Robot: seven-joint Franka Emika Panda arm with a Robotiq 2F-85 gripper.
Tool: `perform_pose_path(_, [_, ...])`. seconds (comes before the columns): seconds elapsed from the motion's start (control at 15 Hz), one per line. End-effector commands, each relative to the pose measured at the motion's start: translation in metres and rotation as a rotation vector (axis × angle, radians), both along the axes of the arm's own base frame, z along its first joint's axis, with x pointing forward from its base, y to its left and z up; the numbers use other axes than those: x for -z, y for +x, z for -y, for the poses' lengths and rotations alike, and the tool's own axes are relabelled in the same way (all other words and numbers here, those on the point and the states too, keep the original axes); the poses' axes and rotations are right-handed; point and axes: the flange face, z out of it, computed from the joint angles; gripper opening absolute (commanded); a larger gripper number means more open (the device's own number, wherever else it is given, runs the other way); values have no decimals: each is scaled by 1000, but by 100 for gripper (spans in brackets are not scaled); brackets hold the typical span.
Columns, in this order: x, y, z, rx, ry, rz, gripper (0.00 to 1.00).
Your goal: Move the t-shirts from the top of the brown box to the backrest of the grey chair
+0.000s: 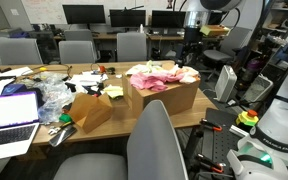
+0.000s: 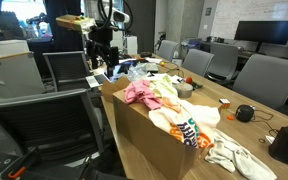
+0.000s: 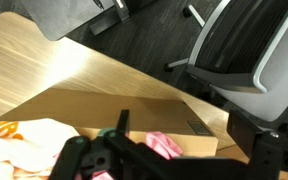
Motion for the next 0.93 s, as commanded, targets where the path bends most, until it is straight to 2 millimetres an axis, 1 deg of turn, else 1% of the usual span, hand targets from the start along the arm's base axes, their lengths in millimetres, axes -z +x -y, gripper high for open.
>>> perform_pose_path(0.0, [2, 19, 47, 141, 33, -8, 100])
perform_pose_path(0.13, [11, 18, 69, 212, 53, -22, 100])
perform_pose_path(0.33, [30, 9, 100, 322, 82, -49, 100])
perform_pose_path(0.6, [52, -2, 135, 471, 86, -67, 100])
perform_pose_path(0.87, [69, -10, 168, 624, 97, -52, 100])
